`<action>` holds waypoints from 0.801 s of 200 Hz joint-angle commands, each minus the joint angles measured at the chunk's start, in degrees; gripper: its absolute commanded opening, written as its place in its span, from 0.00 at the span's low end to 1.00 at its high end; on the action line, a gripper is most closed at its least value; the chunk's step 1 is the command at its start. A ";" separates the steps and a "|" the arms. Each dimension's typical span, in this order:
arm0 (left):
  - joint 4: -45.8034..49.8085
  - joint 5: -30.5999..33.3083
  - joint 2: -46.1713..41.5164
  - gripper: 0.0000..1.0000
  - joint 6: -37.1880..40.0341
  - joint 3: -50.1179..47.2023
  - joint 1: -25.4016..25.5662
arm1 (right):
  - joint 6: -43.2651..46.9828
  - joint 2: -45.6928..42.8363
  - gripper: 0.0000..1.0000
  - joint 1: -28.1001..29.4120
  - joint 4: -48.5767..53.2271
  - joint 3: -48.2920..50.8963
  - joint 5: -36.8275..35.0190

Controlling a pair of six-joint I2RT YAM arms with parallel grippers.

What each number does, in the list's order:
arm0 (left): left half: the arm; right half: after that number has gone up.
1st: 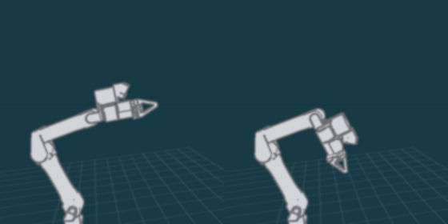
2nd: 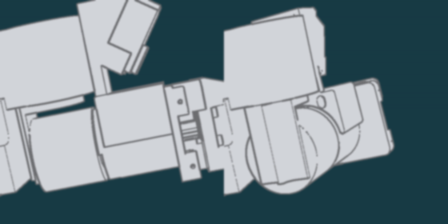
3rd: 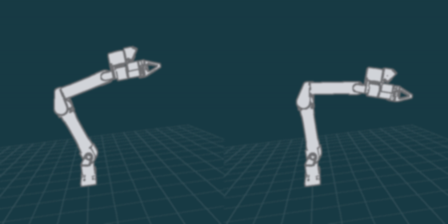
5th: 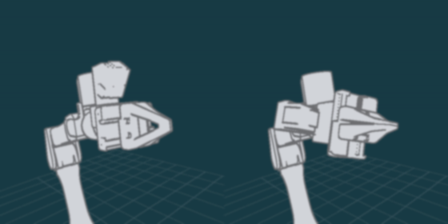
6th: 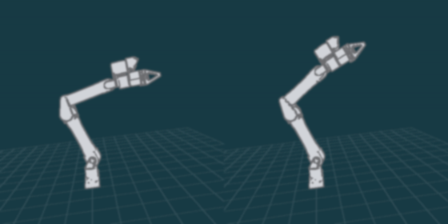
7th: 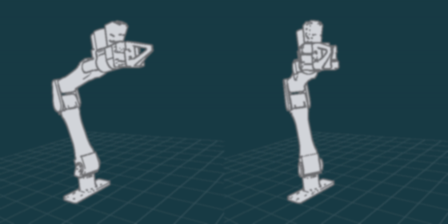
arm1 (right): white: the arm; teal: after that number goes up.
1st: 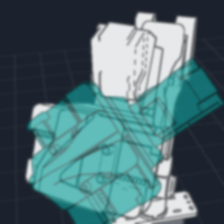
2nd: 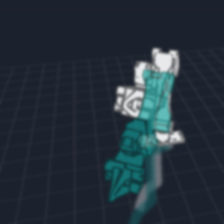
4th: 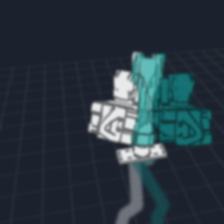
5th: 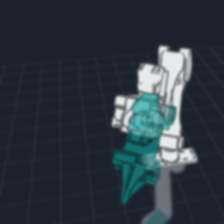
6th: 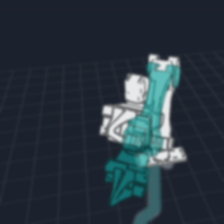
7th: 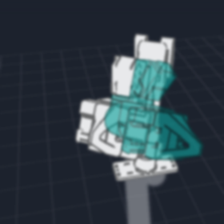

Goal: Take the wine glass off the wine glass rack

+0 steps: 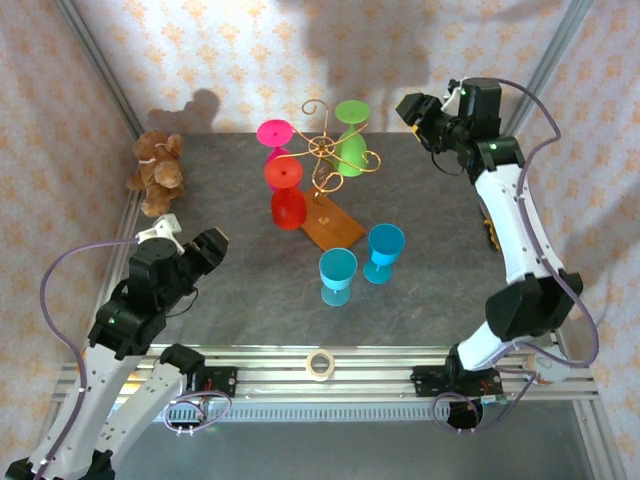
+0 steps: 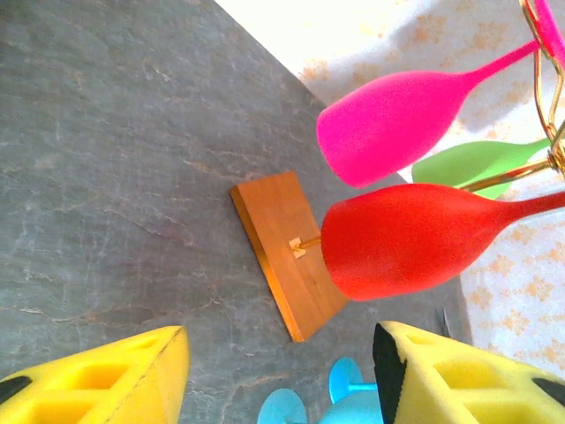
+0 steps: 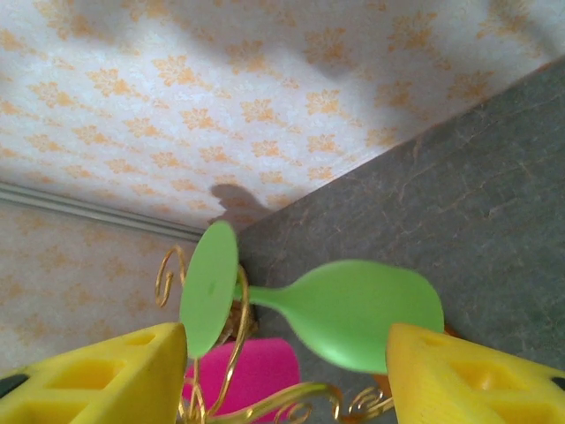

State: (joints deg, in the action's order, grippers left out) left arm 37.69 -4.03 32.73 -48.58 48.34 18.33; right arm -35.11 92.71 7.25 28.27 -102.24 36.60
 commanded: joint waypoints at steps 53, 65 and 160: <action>-1.57 4.47 0.26 0.60 -1.29 -2.00 -0.56 | 3.91 10.74 0.59 -0.40 -0.35 -13.05 14.19; -2.49 3.68 2.04 0.60 -0.13 -1.49 -0.61 | 3.24 12.40 0.58 -0.18 -0.60 -14.15 15.43; -8.89 -0.51 7.16 0.59 3.14 -1.52 -1.23 | 7.40 21.47 0.57 4.26 7.48 -26.08 11.89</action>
State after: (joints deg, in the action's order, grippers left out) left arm 31.22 -4.69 41.69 -47.11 46.44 17.82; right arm -30.72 111.63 10.90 31.77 -121.78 49.23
